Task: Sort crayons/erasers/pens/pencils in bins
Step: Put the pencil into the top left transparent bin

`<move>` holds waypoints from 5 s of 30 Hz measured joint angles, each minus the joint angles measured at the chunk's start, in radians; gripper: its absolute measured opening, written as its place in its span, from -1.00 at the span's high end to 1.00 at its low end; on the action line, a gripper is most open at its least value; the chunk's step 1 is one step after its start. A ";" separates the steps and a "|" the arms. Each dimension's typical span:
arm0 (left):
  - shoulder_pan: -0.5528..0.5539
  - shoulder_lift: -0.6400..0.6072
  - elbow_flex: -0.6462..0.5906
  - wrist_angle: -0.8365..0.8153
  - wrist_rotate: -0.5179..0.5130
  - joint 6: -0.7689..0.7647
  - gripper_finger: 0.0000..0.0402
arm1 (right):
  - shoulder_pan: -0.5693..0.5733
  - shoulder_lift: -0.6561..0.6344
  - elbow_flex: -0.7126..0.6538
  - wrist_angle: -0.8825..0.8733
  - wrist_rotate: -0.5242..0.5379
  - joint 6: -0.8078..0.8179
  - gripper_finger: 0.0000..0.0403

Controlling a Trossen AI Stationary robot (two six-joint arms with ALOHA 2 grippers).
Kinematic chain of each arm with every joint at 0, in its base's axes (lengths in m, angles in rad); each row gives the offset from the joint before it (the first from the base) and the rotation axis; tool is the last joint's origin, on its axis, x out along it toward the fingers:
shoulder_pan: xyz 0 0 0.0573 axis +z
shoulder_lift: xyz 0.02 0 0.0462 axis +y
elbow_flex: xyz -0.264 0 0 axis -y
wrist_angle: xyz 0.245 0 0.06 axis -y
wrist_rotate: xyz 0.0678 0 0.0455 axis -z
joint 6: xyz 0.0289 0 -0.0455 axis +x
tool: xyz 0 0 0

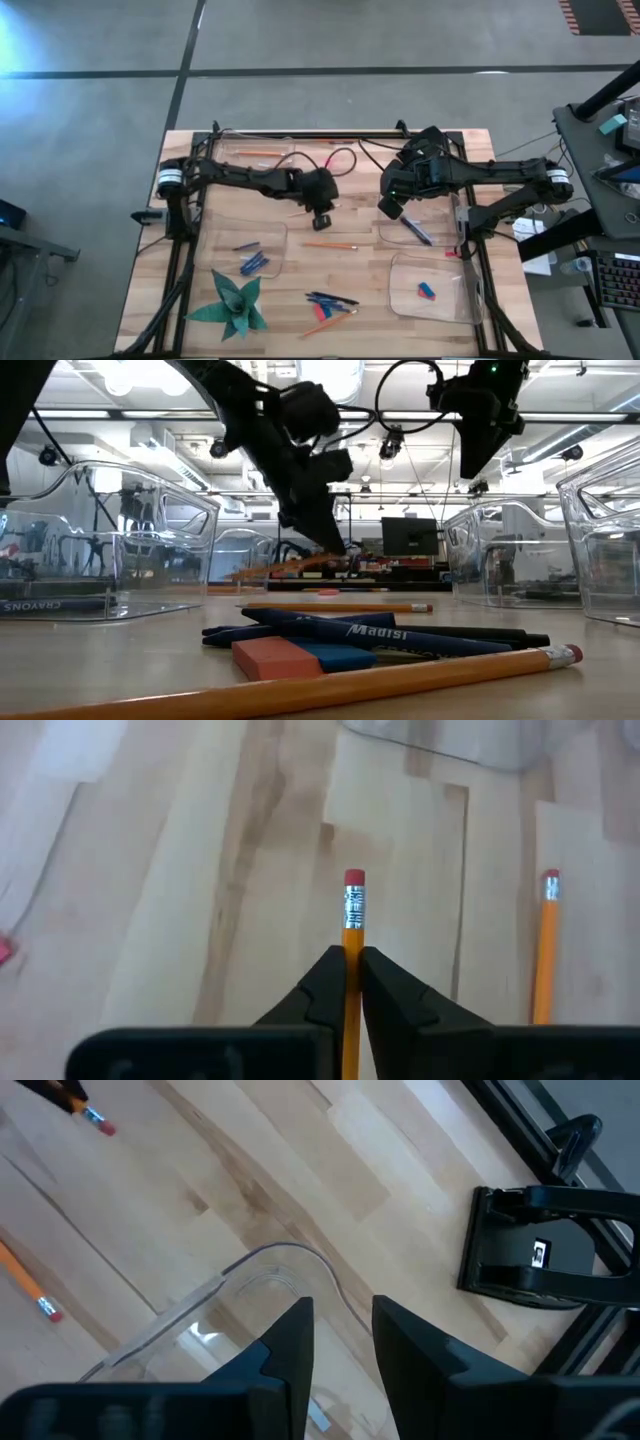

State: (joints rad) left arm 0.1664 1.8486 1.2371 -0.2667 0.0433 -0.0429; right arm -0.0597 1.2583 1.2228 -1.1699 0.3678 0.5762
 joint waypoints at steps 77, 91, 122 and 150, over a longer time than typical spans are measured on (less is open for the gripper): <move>0.498 -0.348 -0.366 -0.152 -0.135 0.584 0.95 | 0.076 0.382 -0.098 0.762 -0.324 -0.116 0.66; 0.495 -0.288 -0.377 -0.056 -0.041 0.575 0.95 | 0.106 0.381 -0.098 0.760 -0.324 -0.116 0.66; 0.468 -0.454 -0.198 -0.209 -0.250 0.436 0.47 | 0.160 0.380 -0.118 0.756 -0.400 -0.304 0.66; -0.216 -0.351 -0.232 0.000 -0.101 0.057 0.47 | 0.309 0.366 0.269 0.081 -0.262 -0.143 0.66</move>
State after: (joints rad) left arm -0.0496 1.4978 1.0046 -0.2664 -0.0582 0.0144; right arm 0.2490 1.6241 1.4919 -1.0889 0.1062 0.4332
